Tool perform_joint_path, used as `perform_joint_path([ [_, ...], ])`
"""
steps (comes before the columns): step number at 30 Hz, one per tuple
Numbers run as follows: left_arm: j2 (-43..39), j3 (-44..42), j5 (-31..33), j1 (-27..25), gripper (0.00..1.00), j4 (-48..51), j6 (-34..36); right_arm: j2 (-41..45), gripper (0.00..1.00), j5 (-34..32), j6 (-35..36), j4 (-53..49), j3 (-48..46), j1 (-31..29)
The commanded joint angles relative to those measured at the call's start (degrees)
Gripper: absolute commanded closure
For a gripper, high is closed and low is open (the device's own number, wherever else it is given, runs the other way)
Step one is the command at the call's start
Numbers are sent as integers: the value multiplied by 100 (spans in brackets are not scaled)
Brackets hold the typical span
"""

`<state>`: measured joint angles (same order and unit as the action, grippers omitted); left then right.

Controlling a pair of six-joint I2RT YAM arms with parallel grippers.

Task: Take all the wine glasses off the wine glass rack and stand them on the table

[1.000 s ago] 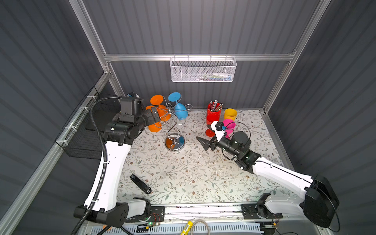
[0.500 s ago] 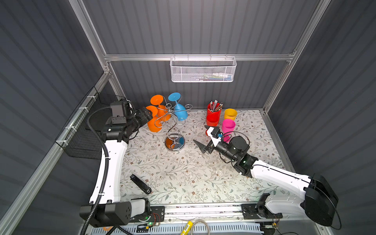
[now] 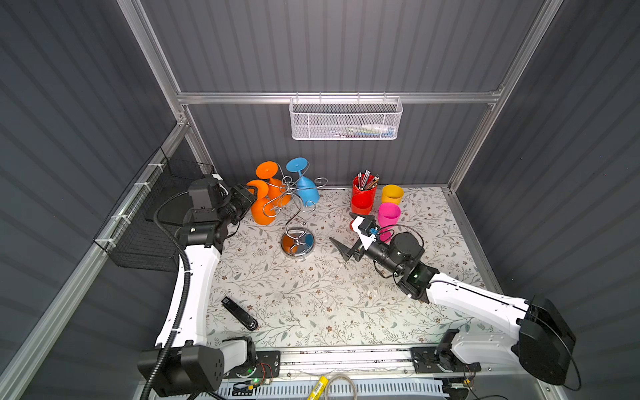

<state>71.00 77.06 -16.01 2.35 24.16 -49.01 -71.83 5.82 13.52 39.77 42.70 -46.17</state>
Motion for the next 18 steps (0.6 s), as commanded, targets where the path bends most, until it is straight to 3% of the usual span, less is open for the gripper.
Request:
perform_joint_path([
  [1, -113, -127, -184, 38, 54, -500, -308, -37, 2, -90, 67, 9, 48, -23],
  [16, -221, -511, -228, 46, 91, -1051, -569, -100, 2, -176, 95, 21, 63, -28],
  [18, -228, -516, -216, 46, 92, -1080, -565, -102, 2, -187, 81, 25, 67, -24],
])
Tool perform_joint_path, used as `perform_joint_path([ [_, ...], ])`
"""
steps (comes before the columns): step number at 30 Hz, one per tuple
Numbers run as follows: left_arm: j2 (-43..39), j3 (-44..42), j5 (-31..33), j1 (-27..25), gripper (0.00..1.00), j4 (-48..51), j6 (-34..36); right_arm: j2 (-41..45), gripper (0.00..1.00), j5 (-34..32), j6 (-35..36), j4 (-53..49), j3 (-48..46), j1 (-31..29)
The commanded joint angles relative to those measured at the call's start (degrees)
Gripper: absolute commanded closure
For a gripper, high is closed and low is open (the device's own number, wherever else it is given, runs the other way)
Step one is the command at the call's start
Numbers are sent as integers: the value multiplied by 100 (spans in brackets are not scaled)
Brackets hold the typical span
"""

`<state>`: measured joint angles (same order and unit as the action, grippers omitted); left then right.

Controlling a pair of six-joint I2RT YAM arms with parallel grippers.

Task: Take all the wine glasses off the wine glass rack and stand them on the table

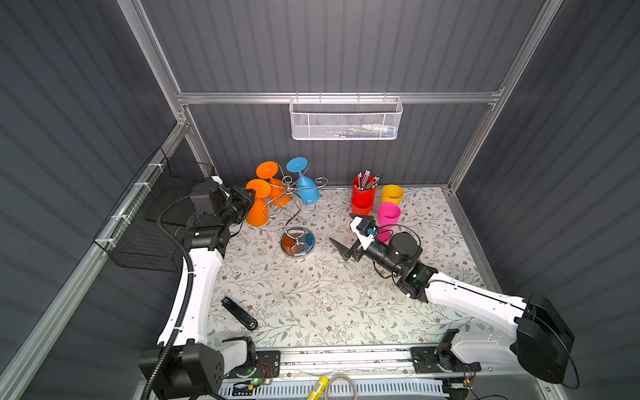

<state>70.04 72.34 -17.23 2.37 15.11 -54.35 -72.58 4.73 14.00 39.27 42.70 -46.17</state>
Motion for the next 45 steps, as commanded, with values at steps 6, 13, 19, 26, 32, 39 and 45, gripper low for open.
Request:
perform_joint_path([
  [6, -196, -6, -46, 49, 97, -159, 38, -48, 2, -96, 17, 101, 72, -24],
  [13, -296, 44, 45, 45, 100, -148, 107, -50, 2, -104, -8, 114, 72, -24],
  [19, -364, 73, 177, 47, 100, -128, 178, -55, 2, -122, -2, 111, 72, -24],
  [26, -260, 230, 349, 44, 100, -94, 327, -68, 2, -115, -2, 99, 81, -23],
  [32, -77, 347, 456, 45, 100, -167, 446, -71, 2, -140, 7, 111, 81, -29],
  [39, 150, 238, 251, 44, 100, -575, 371, -87, 2, -121, -2, 117, 81, -24],
  [45, 418, 383, -523, 40, 100, -686, 319, -144, 1, -148, 26, 124, 105, -28],
])
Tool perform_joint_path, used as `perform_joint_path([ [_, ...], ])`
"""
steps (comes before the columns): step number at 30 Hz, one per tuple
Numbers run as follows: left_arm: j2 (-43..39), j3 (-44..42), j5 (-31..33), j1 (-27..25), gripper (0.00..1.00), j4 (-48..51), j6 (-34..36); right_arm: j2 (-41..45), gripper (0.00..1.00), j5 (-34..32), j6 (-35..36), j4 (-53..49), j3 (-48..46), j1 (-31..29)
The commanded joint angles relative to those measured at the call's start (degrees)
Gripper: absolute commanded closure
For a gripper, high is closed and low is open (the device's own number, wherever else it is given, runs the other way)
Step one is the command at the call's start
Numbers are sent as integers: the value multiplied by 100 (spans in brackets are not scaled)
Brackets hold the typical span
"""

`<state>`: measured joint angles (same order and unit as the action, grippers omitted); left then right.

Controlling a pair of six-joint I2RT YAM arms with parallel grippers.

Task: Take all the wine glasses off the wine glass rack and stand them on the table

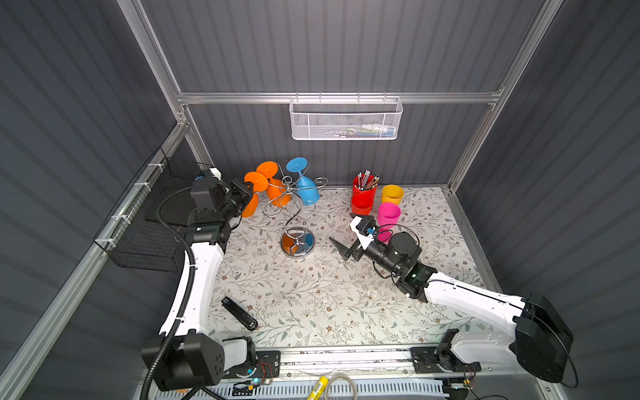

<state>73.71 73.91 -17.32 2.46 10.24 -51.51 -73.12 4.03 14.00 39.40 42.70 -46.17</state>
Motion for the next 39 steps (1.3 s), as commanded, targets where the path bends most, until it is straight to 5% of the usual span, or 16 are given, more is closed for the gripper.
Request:
perform_joint_path([
  [1, 63, 238, -581, 27, 100, -194, 43, -94, 1, -79, 24, 112, 107, -24],
  [20, -523, -152, -889, 32, 100, 274, 178, -102, 1, -89, 11, 81, 116, -23],
  [39, -1240, -623, -349, 27, 100, 872, 433, -275, 1, -123, 33, 68, 195, -23],
])
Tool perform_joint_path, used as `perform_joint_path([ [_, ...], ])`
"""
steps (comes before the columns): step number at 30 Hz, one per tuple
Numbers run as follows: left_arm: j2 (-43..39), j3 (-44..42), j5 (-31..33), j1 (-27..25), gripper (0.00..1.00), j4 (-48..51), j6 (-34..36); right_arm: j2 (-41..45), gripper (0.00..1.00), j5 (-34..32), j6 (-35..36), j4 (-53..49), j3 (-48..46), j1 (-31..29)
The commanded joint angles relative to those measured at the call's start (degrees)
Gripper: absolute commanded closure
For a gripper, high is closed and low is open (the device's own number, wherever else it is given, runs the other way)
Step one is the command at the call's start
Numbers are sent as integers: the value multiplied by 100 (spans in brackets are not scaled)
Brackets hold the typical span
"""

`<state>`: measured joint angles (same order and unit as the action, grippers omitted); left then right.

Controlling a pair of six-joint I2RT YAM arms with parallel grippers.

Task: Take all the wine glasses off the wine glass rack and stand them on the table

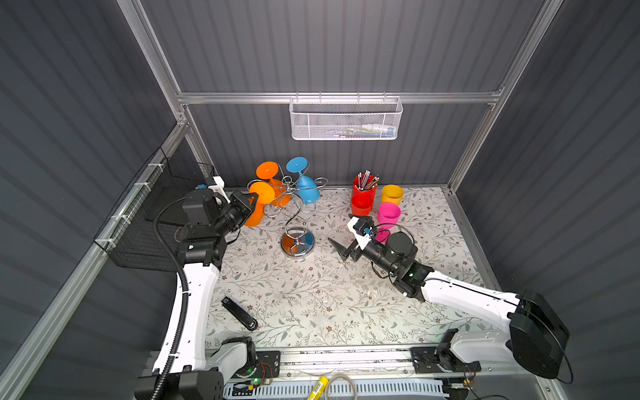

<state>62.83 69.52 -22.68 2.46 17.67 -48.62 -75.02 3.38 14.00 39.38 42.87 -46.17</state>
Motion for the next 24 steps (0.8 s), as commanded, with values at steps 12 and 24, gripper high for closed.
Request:
perform_joint_path([
  [12, -429, -101, 668, 31, 100, 708, 538, -212, 1, -74, 59, 73, 247, -23],
  [24, -430, 364, 648, 27, 100, 1232, 959, -281, 1, -86, 42, 38, 300, -30],
])
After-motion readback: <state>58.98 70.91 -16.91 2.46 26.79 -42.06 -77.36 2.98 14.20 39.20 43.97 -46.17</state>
